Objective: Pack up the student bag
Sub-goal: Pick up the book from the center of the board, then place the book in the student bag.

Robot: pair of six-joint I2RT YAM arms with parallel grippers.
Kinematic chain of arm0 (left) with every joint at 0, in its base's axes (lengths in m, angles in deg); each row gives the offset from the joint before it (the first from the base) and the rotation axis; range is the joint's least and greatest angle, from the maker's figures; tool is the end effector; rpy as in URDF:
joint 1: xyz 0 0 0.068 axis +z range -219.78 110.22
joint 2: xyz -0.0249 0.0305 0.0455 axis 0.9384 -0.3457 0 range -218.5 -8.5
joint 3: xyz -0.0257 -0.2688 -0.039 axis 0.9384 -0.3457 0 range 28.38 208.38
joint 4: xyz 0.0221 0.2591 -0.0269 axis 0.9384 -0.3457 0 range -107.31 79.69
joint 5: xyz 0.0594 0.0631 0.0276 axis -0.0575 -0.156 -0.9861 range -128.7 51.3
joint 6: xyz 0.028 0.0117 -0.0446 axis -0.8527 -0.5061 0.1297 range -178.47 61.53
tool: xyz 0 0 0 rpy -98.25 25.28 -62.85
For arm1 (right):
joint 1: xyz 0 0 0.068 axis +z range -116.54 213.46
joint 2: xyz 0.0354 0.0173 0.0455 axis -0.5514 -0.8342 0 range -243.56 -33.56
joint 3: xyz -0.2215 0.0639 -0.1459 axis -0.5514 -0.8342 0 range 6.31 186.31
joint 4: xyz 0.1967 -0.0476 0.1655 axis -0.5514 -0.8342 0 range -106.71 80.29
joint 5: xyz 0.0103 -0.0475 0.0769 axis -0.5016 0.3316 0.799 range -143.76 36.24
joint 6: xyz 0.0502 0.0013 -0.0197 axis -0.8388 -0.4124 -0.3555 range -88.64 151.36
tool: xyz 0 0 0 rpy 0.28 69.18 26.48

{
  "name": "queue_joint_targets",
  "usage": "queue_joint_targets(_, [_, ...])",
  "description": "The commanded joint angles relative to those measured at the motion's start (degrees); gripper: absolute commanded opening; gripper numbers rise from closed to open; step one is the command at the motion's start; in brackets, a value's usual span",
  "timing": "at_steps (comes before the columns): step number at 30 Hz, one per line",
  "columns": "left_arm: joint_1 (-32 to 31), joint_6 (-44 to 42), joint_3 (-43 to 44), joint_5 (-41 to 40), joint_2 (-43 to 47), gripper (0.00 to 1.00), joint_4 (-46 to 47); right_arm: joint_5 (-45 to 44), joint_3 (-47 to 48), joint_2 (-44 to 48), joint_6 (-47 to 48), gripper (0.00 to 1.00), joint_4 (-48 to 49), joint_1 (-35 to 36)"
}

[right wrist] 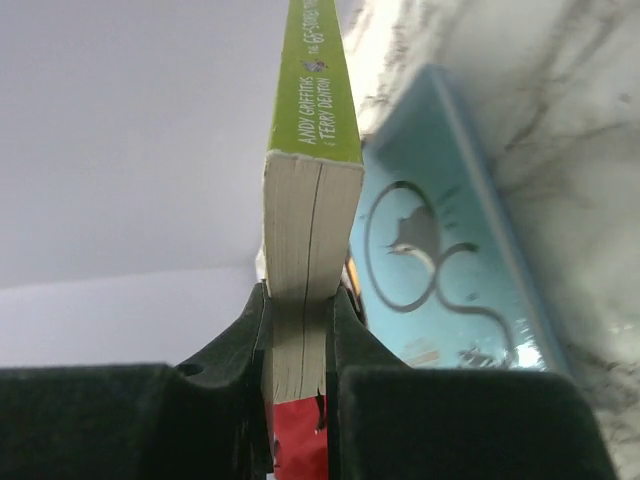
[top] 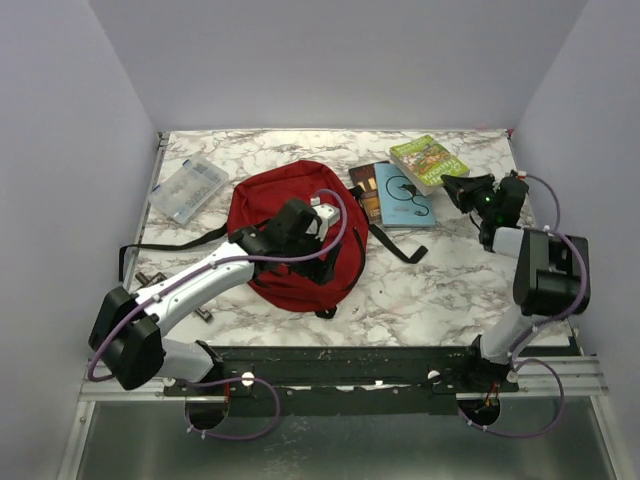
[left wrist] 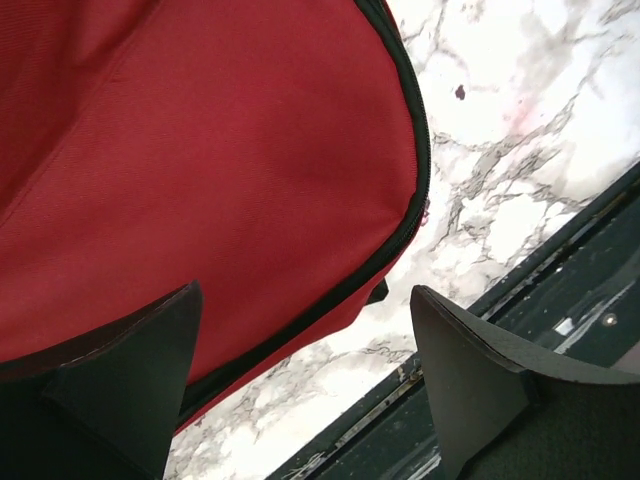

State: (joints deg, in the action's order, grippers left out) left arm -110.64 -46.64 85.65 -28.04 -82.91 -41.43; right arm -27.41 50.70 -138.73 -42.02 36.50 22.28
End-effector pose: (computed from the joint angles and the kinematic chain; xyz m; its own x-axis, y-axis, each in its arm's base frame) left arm 0.2025 -0.1838 0.2715 -0.7032 0.3419 -0.6234 0.6047 0.7488 -0.2715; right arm 0.3598 -0.0551 0.1571 -0.3079 0.9361 -0.1698 0.1656 0.2285 0.9594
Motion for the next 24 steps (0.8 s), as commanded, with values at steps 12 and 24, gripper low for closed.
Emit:
queue_joint_targets(12, [-13.4,1.3,16.4,-16.4,-21.5,0.81,-4.4,4.1,-2.1,42.0,29.6,0.00,-48.2,4.8])
queue_joint_targets(24, [-13.2,1.4,18.3,-19.6,-26.2,0.28,-4.0,5.5,-2.8,56.4,34.5,0.00,-67.8,6.0])
